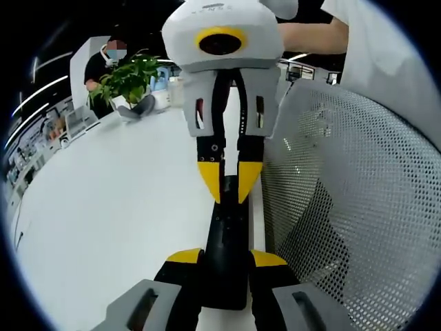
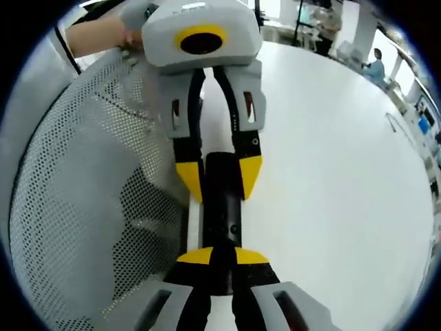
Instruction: Press the specified remote control buttons in sequence, fully releasing each button before pressing the next.
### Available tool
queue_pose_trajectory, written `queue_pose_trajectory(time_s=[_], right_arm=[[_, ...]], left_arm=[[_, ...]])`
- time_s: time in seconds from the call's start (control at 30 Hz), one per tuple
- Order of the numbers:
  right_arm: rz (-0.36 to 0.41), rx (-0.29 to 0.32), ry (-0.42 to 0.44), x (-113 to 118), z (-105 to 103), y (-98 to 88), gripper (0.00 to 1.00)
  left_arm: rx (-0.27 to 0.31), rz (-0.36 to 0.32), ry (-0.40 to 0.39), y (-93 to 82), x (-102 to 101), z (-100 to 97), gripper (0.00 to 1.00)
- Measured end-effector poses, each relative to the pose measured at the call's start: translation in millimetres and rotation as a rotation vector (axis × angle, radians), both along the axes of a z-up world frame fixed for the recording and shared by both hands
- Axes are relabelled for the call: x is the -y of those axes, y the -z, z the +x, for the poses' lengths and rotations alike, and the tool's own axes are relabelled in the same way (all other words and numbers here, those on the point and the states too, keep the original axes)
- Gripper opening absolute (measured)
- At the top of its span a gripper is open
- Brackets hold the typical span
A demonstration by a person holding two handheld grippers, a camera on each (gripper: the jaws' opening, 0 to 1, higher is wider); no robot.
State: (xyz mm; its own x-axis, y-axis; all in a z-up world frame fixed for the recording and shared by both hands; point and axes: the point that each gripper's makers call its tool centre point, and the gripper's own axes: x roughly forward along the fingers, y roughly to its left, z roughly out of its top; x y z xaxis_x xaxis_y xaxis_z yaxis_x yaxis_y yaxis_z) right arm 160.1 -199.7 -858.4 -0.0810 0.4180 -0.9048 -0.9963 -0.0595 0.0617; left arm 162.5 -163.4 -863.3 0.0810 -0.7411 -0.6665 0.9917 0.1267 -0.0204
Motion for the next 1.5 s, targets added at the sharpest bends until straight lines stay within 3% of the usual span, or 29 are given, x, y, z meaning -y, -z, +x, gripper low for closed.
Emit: queue_pose_trajectory(time_s=[0.2,0.43,0.57,0.77,0.93,1.03,1.37,1.5], right_arm=[[0.16,0.078,0.024,-0.2,-0.6,-2.9,0.06],[0.213,0.085,0.061,0.1,-0.6,-2.8,0.06],[0.221,0.103,0.019,-2.9,-2.8,-2.8,0.05],[0.186,0.088,0.011,-3.9,-0.5,-3.1,0.04],[0.119,0.109,-0.072,-4.8,-2.8,-1.8,0.04],[0.062,0.054,-0.019,-3.9,-1.7,-1.1,0.04],[-0.1,0.017,-0.029,-5.9,0.1,1.1,0.04],[-0.132,0.021,-0.022,-6.0,0.3,2.1,0.04]], left_arm=[[0.001,0.001,0.0,0.0,0.0,-0.1,0.25],[0.0,0.002,-0.001,0.0,0.1,-0.3,0.25],[0.0,0.003,0.0,0.2,0.3,0.0,0.25],[0.0,0.003,0.0,0.2,0.6,0.1,0.25],[0.001,0.003,0.001,0.0,0.6,0.0,0.25],[0.001,0.004,0.001,0.0,0.5,0.1,0.25],[0.003,0.005,0.004,0.4,0.6,0.3,0.25],[0.003,0.006,0.006,0.3,0.5,0.5,0.25]])
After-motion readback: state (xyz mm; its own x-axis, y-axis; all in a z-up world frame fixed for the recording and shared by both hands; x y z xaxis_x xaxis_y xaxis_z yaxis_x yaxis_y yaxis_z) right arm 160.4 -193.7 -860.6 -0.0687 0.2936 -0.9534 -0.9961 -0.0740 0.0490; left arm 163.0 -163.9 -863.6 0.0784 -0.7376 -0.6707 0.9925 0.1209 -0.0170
